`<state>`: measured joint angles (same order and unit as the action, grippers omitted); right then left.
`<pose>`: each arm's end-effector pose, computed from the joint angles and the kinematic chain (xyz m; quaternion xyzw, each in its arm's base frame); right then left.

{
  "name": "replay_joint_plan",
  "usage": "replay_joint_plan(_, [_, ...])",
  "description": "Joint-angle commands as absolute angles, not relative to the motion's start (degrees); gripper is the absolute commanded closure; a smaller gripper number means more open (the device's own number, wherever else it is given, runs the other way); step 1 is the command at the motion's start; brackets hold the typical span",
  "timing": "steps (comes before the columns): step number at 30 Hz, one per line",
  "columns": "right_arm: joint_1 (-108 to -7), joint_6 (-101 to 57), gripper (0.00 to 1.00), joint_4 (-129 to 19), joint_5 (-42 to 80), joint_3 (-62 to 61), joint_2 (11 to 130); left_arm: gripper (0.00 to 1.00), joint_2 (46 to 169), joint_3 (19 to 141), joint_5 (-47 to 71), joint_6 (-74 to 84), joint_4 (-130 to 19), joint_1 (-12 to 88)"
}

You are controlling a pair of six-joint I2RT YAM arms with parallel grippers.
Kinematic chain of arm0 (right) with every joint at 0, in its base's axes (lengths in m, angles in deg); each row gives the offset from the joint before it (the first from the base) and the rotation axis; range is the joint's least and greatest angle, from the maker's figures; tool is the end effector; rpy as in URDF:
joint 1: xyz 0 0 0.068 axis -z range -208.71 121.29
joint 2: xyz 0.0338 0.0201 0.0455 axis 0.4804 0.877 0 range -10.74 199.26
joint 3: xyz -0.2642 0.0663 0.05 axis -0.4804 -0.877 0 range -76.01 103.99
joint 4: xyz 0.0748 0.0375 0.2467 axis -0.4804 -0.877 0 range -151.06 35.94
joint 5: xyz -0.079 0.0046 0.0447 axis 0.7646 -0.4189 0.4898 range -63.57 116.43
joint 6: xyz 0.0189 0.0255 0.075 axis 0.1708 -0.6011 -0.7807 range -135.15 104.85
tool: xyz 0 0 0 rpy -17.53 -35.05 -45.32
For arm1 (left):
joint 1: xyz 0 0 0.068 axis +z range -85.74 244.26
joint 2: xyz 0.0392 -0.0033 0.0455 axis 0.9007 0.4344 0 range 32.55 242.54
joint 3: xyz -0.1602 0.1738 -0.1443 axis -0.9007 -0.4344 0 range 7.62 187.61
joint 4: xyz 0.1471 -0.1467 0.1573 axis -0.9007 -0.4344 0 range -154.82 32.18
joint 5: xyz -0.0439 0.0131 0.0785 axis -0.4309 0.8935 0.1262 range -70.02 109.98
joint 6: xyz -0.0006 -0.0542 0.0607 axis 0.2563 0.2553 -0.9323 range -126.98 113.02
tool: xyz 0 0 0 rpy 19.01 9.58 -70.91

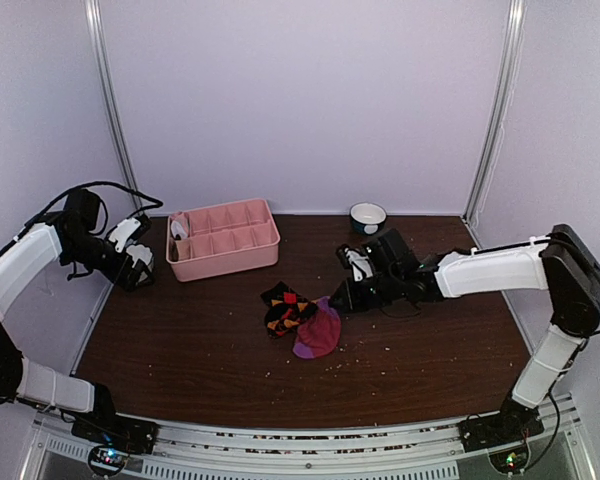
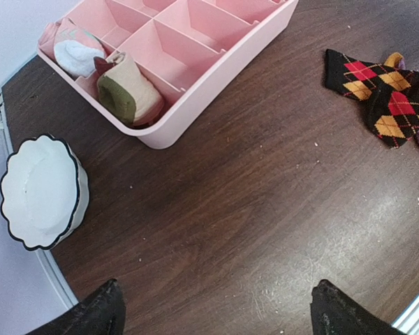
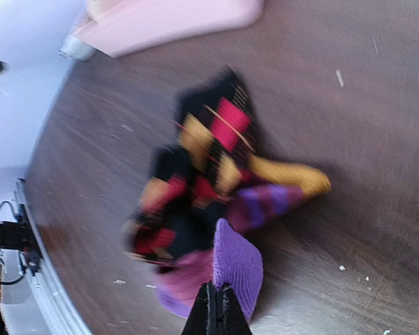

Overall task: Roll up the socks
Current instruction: Pick up the sock from the center of the board, then flatten out the sock at the center of the board.

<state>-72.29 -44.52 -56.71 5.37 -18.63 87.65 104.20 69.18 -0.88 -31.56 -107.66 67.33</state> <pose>0.2605 0.2829 0.1674 -0.1831 0.8880 0.3651 0.2112 0.2575 -0.0113 0.2634 0.2233 0.9244 -0.1089 0.2895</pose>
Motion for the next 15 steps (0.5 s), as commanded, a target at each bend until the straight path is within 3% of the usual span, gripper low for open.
replay_joint_plan(1, [-75.2,-40.9,1.00,-64.4,9.3,-10.1,78.7,0.02,103.9,69.9,-3.2,-31.6,-107.8,67.6])
replay_joint_plan(15, [-89.5,-35.9,1.00,-81.0,14.0,5.3,71.5,0.02,103.2,69.5,-5.1,-33.3,-107.8,67.6])
